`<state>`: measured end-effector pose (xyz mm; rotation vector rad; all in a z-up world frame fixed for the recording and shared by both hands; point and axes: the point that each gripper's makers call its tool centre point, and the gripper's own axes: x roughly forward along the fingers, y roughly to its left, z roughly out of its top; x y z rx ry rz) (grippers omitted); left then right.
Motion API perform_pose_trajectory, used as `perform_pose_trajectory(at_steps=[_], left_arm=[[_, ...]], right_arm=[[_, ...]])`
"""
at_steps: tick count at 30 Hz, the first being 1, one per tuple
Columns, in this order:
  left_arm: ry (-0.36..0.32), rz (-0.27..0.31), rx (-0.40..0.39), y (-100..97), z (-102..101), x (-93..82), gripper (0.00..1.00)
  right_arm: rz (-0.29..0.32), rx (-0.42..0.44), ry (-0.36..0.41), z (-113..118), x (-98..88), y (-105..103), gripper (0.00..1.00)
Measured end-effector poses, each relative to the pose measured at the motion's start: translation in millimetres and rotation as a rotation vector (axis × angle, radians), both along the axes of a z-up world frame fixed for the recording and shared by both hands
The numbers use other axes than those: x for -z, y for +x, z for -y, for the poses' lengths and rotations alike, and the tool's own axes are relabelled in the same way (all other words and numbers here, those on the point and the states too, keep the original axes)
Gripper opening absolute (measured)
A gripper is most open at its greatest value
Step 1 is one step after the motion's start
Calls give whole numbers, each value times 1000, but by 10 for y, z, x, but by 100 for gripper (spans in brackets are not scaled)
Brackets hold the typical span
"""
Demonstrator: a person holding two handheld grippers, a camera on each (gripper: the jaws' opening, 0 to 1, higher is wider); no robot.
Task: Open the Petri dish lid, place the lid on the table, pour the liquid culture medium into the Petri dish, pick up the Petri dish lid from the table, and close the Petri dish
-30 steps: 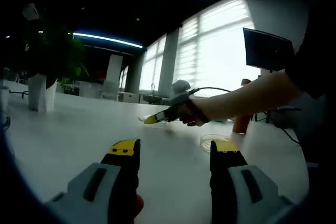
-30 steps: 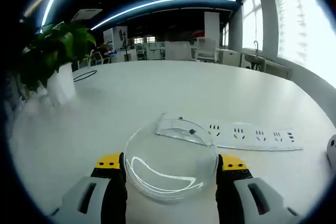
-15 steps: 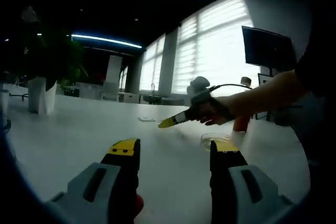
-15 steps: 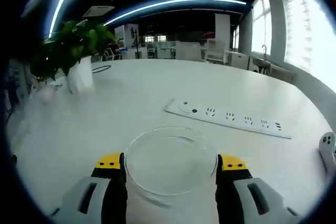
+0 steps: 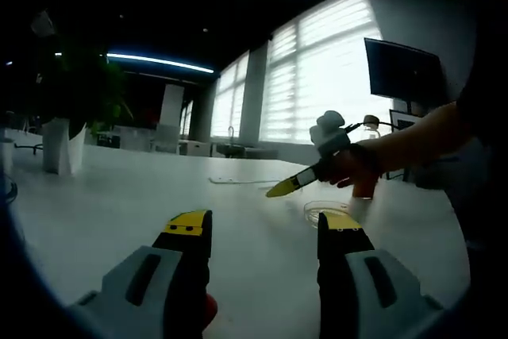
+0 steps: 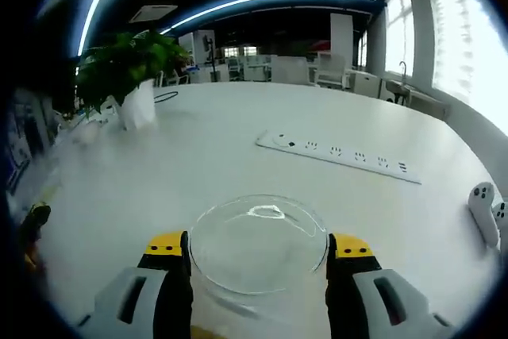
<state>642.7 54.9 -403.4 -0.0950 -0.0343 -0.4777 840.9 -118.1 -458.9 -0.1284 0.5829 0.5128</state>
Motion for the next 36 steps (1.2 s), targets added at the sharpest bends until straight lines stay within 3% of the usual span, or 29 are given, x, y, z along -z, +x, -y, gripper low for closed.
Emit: perform_pose_trajectory(at_steps=[19,25,36], left_arm=[[26,-1,2,-33,27,9,45],[36,-3,-6,-33,21,18,45],[38,-4,-9,-24,22,25,45]], right_arm=[[15,-53,-8,19,56,-247,63],[4,-55,19,35,-33,-286,63],[-37,-59,59,88,-140,-749,63]])
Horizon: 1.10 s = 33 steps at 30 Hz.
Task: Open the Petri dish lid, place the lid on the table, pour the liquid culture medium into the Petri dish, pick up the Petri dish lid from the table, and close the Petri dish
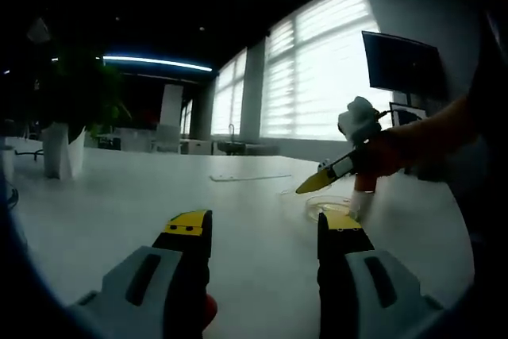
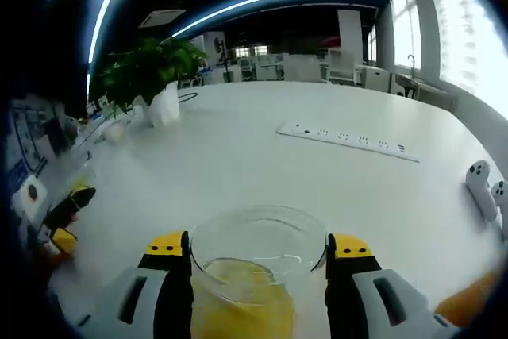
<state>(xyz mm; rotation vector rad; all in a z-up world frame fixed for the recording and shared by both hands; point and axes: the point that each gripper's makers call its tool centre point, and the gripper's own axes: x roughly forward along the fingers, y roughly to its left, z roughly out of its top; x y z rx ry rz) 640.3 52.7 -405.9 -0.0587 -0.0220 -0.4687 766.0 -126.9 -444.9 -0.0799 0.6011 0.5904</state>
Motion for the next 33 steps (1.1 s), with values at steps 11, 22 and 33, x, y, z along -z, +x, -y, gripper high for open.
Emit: perform_pose_trajectory(at_steps=[11,22,33], left_arm=[[-10,2,6,-9,13,-10,45],[-12,3,3,-19,23,-15,45],[-8,1,8,-6,42,-8,45]], right_arm=[[-41,-1,5,121,100,-505,63],[0,3,-28,229,242,-625,63],[120,11,-68,283,234,-629,63]])
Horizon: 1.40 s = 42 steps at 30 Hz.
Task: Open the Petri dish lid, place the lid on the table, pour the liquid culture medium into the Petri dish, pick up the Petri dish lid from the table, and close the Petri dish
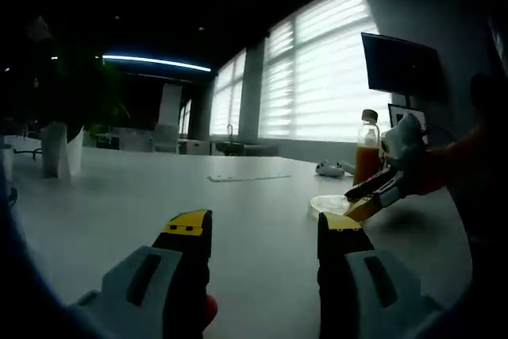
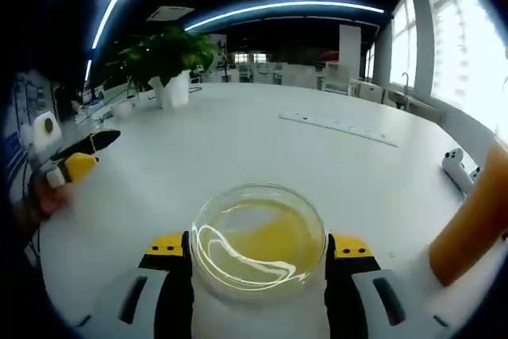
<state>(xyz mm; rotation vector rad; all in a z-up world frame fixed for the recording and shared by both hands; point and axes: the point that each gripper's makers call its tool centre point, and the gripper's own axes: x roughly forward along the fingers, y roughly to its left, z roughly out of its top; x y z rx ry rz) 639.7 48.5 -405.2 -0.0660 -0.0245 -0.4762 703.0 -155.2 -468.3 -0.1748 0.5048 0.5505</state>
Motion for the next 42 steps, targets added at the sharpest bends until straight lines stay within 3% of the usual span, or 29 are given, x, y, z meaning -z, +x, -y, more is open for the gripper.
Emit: perform_pose_trajectory(at_steps=[13,22,29,32,33,34,36,42], left_arm=[[9,1,1,3,9,4,45],[13,1,12,-5,30,5,45],[13,1,19,-14,41,5,45],[18,3,24,-26,58,3,45],[17,4,27,-27,62,0,45],[16,4,29,-28,66,-1,45],[16,0,30,-11,64,9,45],[25,-21,34,38,65,52,45]], right_arm=[[54,3,21,40,-41,-25,63],[90,-14,31,62,-110,-95,68],[129,-40,79,64,-256,-173,70],[179,-48,124,97,-366,-178,70],[228,-51,135,121,-448,-166,68],[215,-44,128,178,-431,-202,66],[250,-30,145,254,-501,-206,65],[275,-29,228,447,-705,-366,70]])
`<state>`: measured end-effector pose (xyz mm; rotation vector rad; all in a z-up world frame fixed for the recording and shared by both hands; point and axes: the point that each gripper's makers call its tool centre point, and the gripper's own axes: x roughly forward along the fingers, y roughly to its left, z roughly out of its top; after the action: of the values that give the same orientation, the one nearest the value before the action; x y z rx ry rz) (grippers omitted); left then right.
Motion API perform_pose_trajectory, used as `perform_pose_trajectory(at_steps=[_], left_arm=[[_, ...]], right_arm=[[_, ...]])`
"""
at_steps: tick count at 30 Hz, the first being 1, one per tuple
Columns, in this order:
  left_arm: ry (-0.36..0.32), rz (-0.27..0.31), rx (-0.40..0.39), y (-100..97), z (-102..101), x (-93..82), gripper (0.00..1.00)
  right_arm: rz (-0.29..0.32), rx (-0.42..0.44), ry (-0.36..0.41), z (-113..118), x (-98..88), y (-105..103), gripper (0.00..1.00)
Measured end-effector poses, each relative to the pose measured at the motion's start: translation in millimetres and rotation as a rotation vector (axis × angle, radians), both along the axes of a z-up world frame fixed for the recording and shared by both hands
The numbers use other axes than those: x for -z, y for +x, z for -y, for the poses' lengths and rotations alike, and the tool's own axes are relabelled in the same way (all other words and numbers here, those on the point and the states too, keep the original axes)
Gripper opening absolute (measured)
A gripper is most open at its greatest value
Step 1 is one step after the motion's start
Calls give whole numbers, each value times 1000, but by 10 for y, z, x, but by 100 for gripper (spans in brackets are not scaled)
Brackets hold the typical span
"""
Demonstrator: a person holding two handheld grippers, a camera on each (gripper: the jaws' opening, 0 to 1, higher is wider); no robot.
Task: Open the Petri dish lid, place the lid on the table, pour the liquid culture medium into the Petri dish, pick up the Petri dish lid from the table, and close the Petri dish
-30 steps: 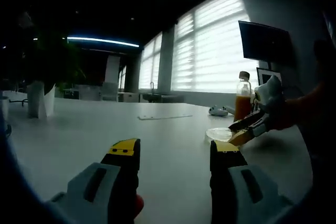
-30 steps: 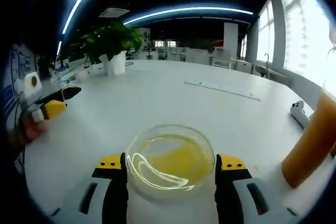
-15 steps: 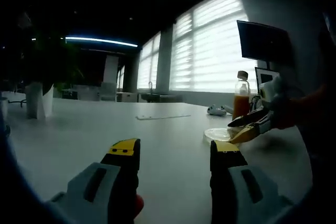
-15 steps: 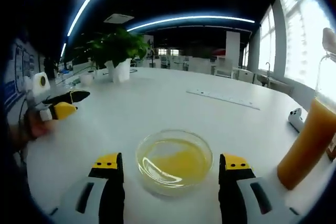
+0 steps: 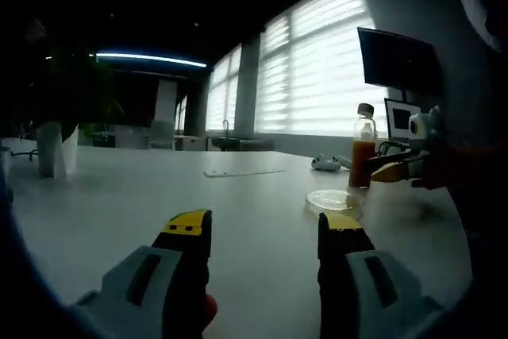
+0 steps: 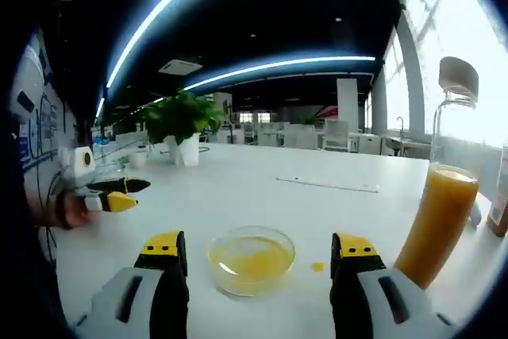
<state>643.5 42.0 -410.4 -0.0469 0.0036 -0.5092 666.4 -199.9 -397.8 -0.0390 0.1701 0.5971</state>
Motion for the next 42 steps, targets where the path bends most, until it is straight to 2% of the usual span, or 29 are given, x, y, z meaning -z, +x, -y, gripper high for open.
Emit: perform_pose_trajectory(at_steps=[3,7,11,13,14,15,19,22,25,32,34,38,42], left_arm=[[-10,-5,14,6,6,-9,45],[-32,-21,1,47,-48,-2,45],[-31,-8,-1,30,-48,-41,45],[14,1,-52,33,-141,-61,46],[-6,-14,-68,12,-191,-85,46],[-25,-31,-76,-15,-226,-107,47],[-47,-17,-96,-189,-314,-269,48],[-72,-4,-77,-380,-292,-392,49],[-88,11,-90,-609,-333,-507,49],[-70,54,-121,-955,-439,-718,50],[-69,46,-120,-997,-463,-734,50],[-57,23,-118,-1052,-511,-740,50],[-48,48,-124,-1120,-547,-845,50]], right_arm=[[4,0,22,126,-48,-54,69],[18,15,9,317,-50,-79,70],[68,37,47,480,-252,-212,74],[84,43,52,532,-296,-245,73],[89,43,55,580,-315,-270,73],[90,40,56,610,-326,-291,73],[108,36,82,717,-433,-404,73],[121,37,62,826,-489,-469,72],[132,39,76,956,-570,-548,71],[152,35,118,1106,-670,-651,71],[166,41,137,1142,-723,-675,71],[178,41,122,1190,-751,-735,70],[174,44,129,1233,-752,-802,70]])
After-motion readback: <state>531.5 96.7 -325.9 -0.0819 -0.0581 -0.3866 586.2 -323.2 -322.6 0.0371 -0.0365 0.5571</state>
